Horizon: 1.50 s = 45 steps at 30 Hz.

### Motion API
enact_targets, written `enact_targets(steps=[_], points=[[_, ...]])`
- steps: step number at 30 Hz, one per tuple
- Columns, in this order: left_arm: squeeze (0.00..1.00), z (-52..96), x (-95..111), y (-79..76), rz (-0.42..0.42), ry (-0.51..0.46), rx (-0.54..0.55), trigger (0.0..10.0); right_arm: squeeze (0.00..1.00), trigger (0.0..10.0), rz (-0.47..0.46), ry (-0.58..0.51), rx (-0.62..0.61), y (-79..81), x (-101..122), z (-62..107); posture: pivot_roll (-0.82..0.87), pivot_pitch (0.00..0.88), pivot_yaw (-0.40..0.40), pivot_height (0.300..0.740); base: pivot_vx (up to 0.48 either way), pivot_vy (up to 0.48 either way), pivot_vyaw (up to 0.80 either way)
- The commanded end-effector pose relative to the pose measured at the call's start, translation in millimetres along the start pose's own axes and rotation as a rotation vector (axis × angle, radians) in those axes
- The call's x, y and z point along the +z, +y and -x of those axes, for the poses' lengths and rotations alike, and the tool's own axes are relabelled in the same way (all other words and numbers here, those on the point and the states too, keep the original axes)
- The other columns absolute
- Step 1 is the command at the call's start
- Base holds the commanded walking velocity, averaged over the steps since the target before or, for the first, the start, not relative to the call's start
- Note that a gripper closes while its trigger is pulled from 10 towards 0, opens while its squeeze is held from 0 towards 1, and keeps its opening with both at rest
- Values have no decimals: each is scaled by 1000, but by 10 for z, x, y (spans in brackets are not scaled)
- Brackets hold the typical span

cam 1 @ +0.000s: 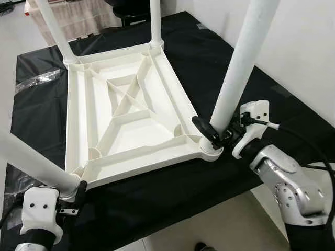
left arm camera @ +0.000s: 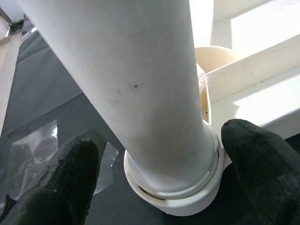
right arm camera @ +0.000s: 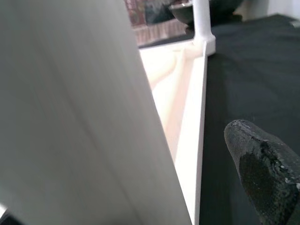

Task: Building children table

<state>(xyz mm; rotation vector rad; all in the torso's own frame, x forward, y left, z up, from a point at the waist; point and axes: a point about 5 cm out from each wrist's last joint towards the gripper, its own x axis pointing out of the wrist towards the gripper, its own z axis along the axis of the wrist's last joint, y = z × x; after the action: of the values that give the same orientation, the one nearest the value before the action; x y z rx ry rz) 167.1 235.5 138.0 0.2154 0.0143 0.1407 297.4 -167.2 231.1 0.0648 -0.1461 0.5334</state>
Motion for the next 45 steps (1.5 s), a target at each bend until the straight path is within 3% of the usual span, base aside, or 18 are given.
enact_targets(steps=[1,2,7,14,37,38,40,41,45], points=[[0,0,-136,2,-12,60,13,10000,0,10000,17,-54,15,13,131,0,15,228,13,740,0,0,0],[0,0,-136,2,-12,60,13,10000,0,10000,17,-54,15,13,131,0,15,228,13,740,0,0,0],[0,-118,-59,-39,-13,-4,3,10000,0,10000,40,-170,64,66,537,-72,0,224,13,740,0,0,0],[0,-168,-38,-68,-10,-34,3,10000,0,10000,99,-225,83,57,810,-88,-7,222,10,740,0,0,0],[0,-210,5,-174,57,-57,-21,10000,0,10000,201,-219,38,-1,1493,-176,-56,223,-26,740,0,0,0],[0,-207,1,-180,66,-54,-23,10000,0,4863,192,-219,32,-2,1522,-174,-59,226,-23,740,0,0,0],[0,-205,-2,-183,72,-53,-24,10000,0,4863,186,-218,28,-2,1543,-172,-59,226,-23,740,0,0,0],[0,-205,-6,-189,83,-50,-25,10000,0,0,171,-218,25,-2,1548,-171,-61,226,-24,740,0,0,0],[0,-222,7,-206,117,-50,-30,10000,0,0,132,-179,5,-22,1505,-174,-59,227,-22,740,0,0,0]])
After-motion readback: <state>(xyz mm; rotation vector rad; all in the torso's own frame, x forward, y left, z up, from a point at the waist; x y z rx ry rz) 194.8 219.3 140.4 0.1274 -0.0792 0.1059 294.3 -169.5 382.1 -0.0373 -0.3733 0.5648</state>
